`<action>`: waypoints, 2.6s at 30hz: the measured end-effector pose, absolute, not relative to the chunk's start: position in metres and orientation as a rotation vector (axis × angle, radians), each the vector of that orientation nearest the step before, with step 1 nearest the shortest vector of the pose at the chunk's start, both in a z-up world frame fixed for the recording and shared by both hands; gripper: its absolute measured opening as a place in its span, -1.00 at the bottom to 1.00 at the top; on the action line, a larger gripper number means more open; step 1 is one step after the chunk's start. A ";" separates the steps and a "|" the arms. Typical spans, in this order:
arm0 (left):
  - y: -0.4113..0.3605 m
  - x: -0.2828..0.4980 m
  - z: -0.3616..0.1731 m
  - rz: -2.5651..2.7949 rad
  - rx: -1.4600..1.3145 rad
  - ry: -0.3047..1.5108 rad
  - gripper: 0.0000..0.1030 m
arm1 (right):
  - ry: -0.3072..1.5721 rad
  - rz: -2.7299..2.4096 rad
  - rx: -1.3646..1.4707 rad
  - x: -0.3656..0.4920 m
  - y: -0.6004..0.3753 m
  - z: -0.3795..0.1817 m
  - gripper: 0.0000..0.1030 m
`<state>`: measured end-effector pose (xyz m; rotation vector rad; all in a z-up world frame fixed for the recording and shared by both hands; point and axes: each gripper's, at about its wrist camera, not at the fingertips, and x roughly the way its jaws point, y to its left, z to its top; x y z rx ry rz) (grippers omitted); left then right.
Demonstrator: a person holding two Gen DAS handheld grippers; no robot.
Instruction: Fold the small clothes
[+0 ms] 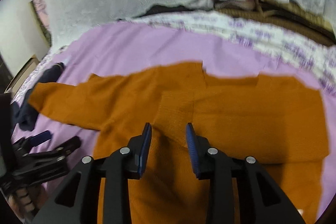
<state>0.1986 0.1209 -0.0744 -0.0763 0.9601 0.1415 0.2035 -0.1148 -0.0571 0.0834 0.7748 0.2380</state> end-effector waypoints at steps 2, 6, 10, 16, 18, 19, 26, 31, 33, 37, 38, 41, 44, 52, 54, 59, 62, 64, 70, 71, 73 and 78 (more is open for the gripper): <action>0.121 0.199 -0.075 0.141 -0.075 0.960 0.92 | 0.722 0.214 0.073 0.193 -0.127 -0.040 -0.35; 0.121 0.198 -0.075 0.143 -0.072 0.960 0.92 | 0.678 0.068 0.108 0.191 -0.184 -0.024 -0.53; 0.122 0.198 -0.076 0.142 -0.071 0.964 0.92 | 0.741 -0.054 0.199 0.201 -0.240 -0.045 -0.67; 0.122 0.198 -0.078 0.141 -0.065 0.969 0.92 | 0.841 -0.102 0.250 0.205 -0.267 -0.093 -0.73; 0.122 0.198 -0.078 0.140 -0.066 0.970 0.92 | 0.838 -0.120 0.241 0.204 -0.263 -0.089 -0.71; 0.122 0.198 -0.078 0.140 -0.066 0.970 0.92 | 0.822 -0.124 0.229 0.201 -0.256 -0.083 -0.64; 0.136 0.198 -0.070 0.150 -0.118 0.964 0.92 | 0.816 0.074 0.118 0.197 -0.182 -0.070 -0.25; 0.166 0.201 -0.057 0.196 -0.182 0.941 0.92 | 0.830 0.091 0.074 0.203 -0.162 -0.094 -0.03; 0.188 0.203 -0.056 0.227 -0.239 0.940 0.92 | 0.799 0.099 0.125 0.197 -0.172 -0.090 -0.03; 0.227 0.209 -0.062 0.249 -0.389 0.945 0.92 | 0.724 0.099 0.193 0.173 -0.185 -0.081 -0.17; 0.233 0.209 -0.062 0.242 -0.422 0.934 0.92 | 0.710 0.097 0.192 0.168 -0.186 -0.079 -0.34; 0.233 0.208 -0.059 0.196 -0.454 0.908 0.92 | 0.671 0.098 0.198 0.153 -0.188 -0.074 -0.47; 0.228 0.203 -0.052 0.095 -0.496 0.878 0.91 | 0.665 0.095 0.212 0.154 -0.190 -0.075 -0.46; 0.238 0.209 -0.068 -0.011 -0.678 0.890 0.91 | 0.715 0.100 0.333 0.162 -0.207 -0.088 -0.44; 0.242 0.209 -0.071 -0.016 -0.716 0.869 0.91 | 0.725 0.103 0.366 0.164 -0.210 -0.092 -0.38; 0.249 0.227 -0.072 -0.021 -0.734 0.801 0.92 | 0.737 0.120 0.409 0.166 -0.214 -0.096 -0.28; 0.259 0.235 -0.071 -0.021 -0.806 0.779 0.92 | 0.745 0.126 0.407 0.167 -0.213 -0.097 -0.19; 0.264 0.235 -0.071 -0.031 -0.836 0.763 0.91 | 0.749 0.127 0.405 0.168 -0.212 -0.098 -0.19; 0.278 0.222 -0.073 0.013 -0.895 0.737 0.32 | 0.749 0.127 0.404 0.168 -0.212 -0.097 -0.18; 0.278 0.221 -0.073 0.019 -0.895 0.738 0.24 | 0.749 0.127 0.405 0.168 -0.212 -0.097 -0.19; 0.278 0.221 -0.074 0.042 -0.882 0.742 0.10 | 0.750 0.128 0.406 0.168 -0.212 -0.097 -0.19; 0.286 0.215 -0.078 0.090 -0.887 0.760 -0.50 | 0.753 0.127 0.403 0.168 -0.212 -0.097 -0.18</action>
